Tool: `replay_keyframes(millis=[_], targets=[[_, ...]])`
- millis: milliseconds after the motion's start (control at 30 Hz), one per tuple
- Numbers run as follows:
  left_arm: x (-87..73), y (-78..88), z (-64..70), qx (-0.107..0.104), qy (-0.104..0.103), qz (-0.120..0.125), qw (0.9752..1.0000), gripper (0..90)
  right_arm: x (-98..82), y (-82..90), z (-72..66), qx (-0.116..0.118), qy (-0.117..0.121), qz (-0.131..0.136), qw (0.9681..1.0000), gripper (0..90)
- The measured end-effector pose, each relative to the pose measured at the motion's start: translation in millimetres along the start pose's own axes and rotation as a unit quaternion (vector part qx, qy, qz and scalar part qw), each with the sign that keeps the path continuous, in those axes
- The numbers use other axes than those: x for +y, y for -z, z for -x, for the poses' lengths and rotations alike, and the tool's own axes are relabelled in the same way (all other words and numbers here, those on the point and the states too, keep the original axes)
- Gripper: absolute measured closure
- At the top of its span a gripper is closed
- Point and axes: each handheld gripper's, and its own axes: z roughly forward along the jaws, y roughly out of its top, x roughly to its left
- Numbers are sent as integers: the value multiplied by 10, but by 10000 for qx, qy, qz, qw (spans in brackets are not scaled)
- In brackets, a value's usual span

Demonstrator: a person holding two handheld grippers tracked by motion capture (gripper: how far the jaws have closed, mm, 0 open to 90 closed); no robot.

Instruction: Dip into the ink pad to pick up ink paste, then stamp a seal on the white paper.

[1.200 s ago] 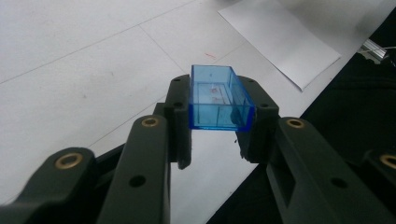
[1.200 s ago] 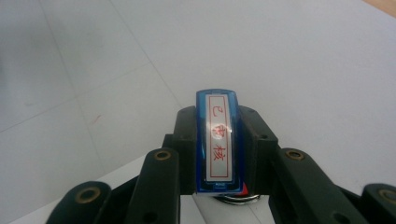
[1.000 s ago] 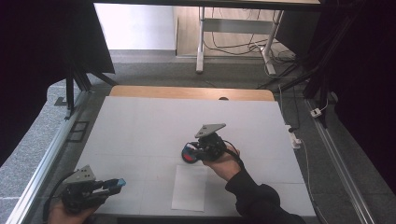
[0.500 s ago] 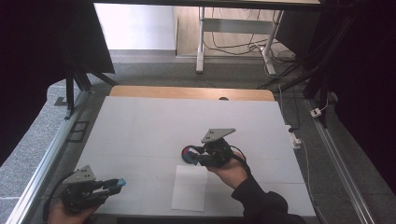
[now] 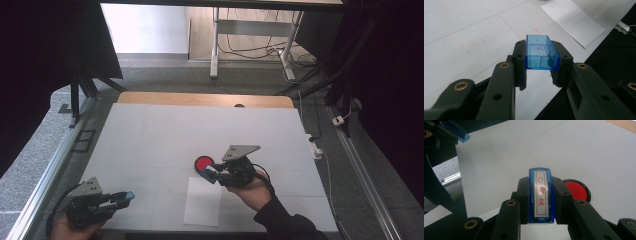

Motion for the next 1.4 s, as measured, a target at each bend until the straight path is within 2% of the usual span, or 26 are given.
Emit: replay_keyframes(millis=[400, 567, 933, 1400], targets=[[-1, 1, -5, -5, 20, 11, 10000, 681, -81, 29, -73, 7, 55, -56, 10000, 716], [2, -1, 2, 6, 4, -3, 10000, 681, -118, 11, -96, 8, 155, -135, 9998, 716], [2, -1, -1, 0, 8, 2, 10000, 682, -168, -80, -133, 41, 189, -288, 9994, 716], [0, 0, -3, -1, 13, 14, 10000, 681, -227, -265, -174, 34, 317, -628, 9975, 716]])
